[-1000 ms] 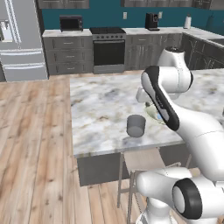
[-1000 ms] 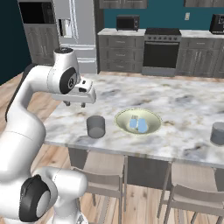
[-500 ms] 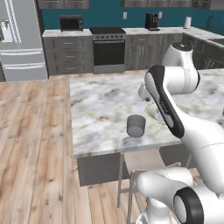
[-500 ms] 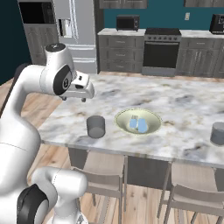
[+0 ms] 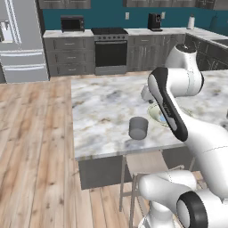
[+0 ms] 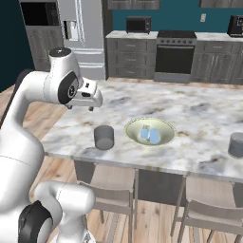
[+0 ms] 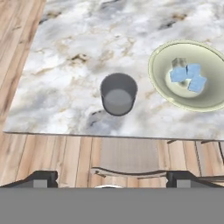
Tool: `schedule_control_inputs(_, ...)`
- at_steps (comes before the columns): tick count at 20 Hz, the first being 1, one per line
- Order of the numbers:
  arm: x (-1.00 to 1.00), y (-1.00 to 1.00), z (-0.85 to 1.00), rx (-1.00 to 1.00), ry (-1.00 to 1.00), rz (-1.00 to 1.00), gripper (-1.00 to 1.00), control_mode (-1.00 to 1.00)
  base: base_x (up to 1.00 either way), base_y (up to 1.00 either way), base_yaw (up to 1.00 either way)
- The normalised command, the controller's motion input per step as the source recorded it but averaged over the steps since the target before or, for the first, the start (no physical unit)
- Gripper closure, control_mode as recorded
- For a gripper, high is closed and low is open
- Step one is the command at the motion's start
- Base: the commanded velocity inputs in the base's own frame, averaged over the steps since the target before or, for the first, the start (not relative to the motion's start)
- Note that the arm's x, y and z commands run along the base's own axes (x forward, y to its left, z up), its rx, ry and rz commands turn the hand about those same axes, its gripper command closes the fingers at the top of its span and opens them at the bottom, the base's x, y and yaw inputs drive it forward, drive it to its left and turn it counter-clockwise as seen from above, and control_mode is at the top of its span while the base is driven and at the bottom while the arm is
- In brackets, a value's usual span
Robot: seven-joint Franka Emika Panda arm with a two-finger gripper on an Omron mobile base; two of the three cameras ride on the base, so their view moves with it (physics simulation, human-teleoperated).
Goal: There are four ice cubes in the ice bowl. Place two ice cubes in each glass of water.
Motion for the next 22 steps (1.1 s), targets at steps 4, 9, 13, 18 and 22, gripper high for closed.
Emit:
schedule_control_inputs(4,0.00,0.00,0.00,0.00,0.00,0.00,-1.00,1.00,-0.05,-0.48,0.00)
schedule_control_inputs(9,0.00,0.00,0.00,0.00,0.00,0.00,-1.00,1.00,-0.04,-0.65,0.00)
schedule_control_inputs(13,0.00,0.00,0.00,0.00,0.00,0.00,-1.00,1.00,0.00,-0.72,0.00)
schedule_control_inputs(18,0.00,0.00,0.00,0.00,0.00,0.00,-1.00,1.00,0.00,-0.70,0.00)
schedule_control_inputs(22,0.00,0.00,0.00,0.00,0.00,0.00,-1.00,1.00,0.12,-0.38,0.00)
